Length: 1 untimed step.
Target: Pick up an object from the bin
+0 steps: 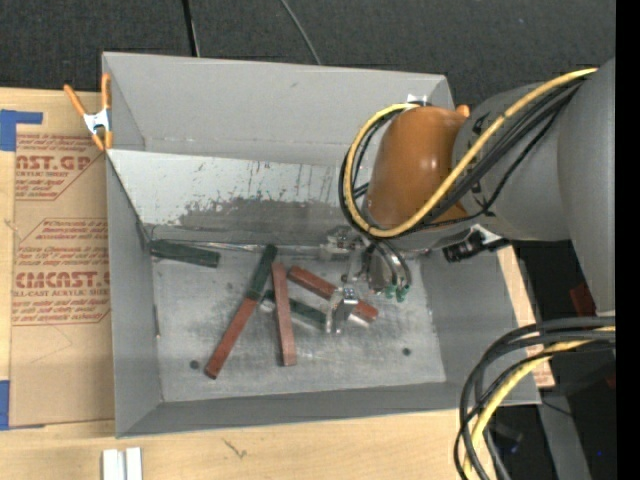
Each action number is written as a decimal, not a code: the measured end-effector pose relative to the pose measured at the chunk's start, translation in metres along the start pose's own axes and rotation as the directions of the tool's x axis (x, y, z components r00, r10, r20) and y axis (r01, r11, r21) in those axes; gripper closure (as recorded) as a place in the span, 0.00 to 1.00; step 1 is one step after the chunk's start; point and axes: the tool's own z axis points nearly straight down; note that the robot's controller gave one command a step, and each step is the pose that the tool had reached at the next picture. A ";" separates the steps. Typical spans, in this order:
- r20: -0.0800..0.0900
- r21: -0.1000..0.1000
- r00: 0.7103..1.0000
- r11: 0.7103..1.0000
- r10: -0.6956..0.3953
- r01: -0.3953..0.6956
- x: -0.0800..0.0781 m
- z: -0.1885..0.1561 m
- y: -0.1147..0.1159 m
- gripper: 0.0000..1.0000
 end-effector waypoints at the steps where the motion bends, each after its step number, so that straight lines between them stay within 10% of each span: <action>1: 0.004 -0.001 0.988 0.988 0.151 -0.151 -0.027 -0.006 0.050 0.00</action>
Offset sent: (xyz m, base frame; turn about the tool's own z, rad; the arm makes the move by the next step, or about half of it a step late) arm 0.0293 0.0471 -0.0607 0.1720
